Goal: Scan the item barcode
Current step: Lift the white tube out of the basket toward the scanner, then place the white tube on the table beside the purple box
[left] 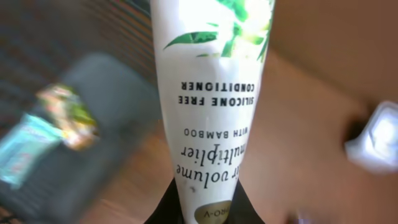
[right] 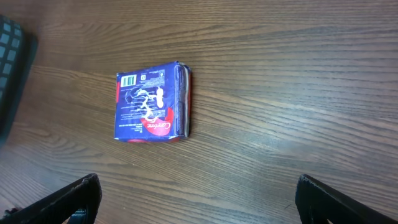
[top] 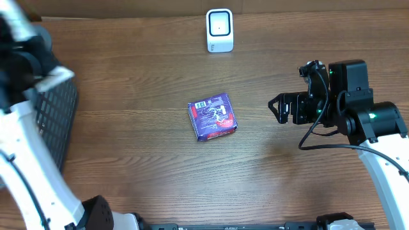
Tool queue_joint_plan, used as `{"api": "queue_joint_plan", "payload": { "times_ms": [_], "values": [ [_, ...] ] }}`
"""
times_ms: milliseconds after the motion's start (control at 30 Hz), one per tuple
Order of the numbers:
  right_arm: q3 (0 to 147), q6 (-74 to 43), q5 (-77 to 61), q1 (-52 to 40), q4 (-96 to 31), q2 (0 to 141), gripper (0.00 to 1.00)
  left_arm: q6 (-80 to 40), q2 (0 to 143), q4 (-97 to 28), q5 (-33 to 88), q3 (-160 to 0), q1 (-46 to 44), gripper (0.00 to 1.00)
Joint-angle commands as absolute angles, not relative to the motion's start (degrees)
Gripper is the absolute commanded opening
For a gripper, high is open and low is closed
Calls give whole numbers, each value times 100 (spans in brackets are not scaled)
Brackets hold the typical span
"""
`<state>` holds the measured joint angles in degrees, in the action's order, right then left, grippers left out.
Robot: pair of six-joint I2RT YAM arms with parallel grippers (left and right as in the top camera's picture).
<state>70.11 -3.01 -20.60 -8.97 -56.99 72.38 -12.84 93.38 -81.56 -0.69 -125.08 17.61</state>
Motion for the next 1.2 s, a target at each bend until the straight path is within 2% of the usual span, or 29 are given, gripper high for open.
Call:
{"api": "queue_joint_plan", "payload": {
  "times_ms": [0,233,467,900,967,1000,1067,1133,1167],
  "values": [
    [7126,-322,-2104,-860,-5636,7220,100,-880,9579,-8241,16,-12084,991,4],
    [7126,-320,-2104,-860,-5583,7238,100,-902,10003,-7620,-14,-10189,-196,4],
    [7126,-320,-2104,-860,-5586,7317,100,-897,10392,-6563,-19,-8582,-934,4],
    [7126,-320,-2104,-860,-5583,7343,100,-943,10624,-5398,506,-7609,-1741,4],
    [7126,-320,-2106,-860,-5586,7343,100,-943,10624,-5271,672,-7609,-1885,7],
    [7126,-320,-2106,-860,-5588,7343,100,-943,10624,-5227,720,-7609,-1942,11],
    [7126,-320,-2106,-860,-5588,7343,100,-945,10624,-5168,753,-7609,-2064,30],
    [7126,-320,-2106,-860,-5588,7343,100,-943,10624,-5162,751,-7609,-2152,57],
    [7126,-320,-2104,-860,-5586,7343,100,-943,10624,-5170,751,-7612,-2180,66]
  ]
}}
